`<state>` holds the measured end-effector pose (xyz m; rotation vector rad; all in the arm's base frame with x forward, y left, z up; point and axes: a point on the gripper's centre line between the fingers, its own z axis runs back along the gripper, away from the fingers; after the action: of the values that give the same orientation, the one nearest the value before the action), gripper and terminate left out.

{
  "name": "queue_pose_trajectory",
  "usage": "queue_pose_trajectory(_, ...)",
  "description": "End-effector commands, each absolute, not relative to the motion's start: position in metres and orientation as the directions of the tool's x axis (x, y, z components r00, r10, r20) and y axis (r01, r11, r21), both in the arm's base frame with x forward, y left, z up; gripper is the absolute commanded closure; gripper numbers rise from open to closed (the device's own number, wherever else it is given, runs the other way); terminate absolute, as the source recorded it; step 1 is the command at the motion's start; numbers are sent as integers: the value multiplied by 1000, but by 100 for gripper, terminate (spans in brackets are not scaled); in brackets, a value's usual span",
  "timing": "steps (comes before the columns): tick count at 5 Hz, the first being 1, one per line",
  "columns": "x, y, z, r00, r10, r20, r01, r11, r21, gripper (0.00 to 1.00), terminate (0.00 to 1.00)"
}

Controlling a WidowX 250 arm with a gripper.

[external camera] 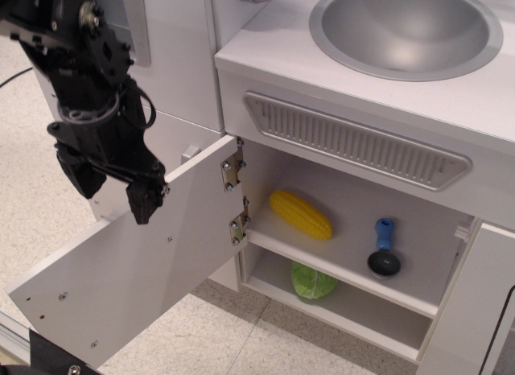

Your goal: Close cabinet

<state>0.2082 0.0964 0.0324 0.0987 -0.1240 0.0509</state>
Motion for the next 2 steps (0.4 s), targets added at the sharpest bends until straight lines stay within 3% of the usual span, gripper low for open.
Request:
queue_pose_trajectory(1, 220, 107, 25, 991, 68, 119, -78, 994, 79, 0, 0)
queue_pose_trajectory(2, 219, 93, 10, 993, 74, 88, -77, 997, 32, 0, 0)
